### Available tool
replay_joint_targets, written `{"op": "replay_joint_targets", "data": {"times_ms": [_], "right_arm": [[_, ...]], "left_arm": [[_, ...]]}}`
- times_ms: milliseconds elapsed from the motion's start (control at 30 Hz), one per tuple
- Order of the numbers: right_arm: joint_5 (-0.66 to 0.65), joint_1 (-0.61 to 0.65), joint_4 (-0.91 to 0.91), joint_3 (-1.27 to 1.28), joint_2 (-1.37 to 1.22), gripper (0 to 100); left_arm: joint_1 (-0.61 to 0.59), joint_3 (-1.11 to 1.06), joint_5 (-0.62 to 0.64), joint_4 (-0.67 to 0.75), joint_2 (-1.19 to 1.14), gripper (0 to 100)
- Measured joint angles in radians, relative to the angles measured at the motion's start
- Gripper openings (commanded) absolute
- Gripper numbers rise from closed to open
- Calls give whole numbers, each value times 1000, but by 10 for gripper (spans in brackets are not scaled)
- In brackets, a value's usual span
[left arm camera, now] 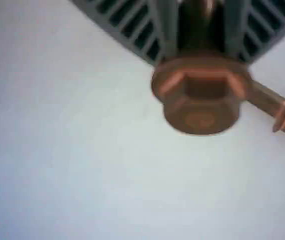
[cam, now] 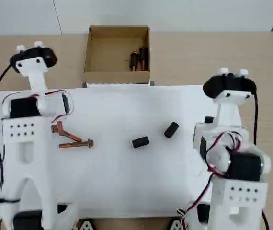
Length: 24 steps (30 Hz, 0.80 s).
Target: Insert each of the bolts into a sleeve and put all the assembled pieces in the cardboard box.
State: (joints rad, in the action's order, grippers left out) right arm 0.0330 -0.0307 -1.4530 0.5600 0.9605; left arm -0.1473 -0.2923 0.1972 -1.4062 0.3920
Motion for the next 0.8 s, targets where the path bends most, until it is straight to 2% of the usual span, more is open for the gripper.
{"op": "replay_joint_targets", "data": {"times_ms": [167, 300, 567, 800], "right_arm": [[0, 0, -40, 0, 84, 3], [0, 0, -37, 49, 147, 3], [0, 2, 133, 354, 342, 3], [0, 35, 304, 649, 565, 3]], "left_arm": [[71, -120, -18, 0, 172, 5], [91, -290, -18, 100, 339, 5], [98, -620, -17, 330, 697, 5], [100, -778, -9, 399, 850, 5]]}}
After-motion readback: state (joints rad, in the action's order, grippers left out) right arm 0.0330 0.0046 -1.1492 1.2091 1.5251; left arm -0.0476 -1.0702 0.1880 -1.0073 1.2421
